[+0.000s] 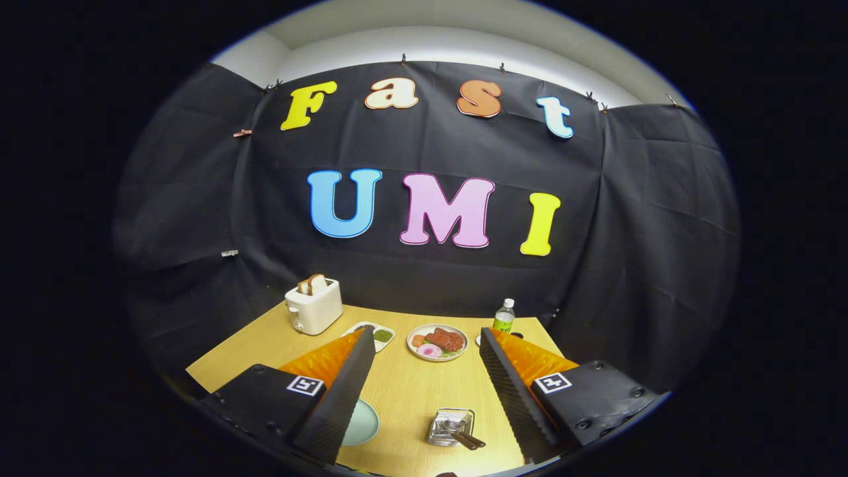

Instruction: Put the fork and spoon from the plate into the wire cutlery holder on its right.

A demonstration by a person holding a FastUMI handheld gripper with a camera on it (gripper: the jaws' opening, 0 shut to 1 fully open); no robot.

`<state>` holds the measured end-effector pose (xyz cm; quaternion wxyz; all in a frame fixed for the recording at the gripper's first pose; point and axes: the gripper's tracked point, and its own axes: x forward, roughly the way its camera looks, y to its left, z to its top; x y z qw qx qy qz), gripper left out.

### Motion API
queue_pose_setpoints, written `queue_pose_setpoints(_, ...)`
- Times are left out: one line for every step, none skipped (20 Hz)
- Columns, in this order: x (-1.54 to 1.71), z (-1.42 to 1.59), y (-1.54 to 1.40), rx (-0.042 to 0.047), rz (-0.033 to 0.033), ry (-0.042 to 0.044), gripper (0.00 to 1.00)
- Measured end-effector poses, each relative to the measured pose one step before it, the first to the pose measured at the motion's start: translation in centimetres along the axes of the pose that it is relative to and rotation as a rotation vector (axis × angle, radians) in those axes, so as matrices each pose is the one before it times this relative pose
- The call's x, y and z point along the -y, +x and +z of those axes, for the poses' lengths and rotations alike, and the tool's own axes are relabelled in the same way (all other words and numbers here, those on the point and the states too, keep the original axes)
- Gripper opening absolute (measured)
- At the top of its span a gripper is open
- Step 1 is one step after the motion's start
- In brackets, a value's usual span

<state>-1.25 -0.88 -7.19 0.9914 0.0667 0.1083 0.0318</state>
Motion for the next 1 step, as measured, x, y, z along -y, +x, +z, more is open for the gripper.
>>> queue_pose_setpoints(-0.174, -0.073, 0.005, -0.00065, 0.00157, 0.00103, 0.99)
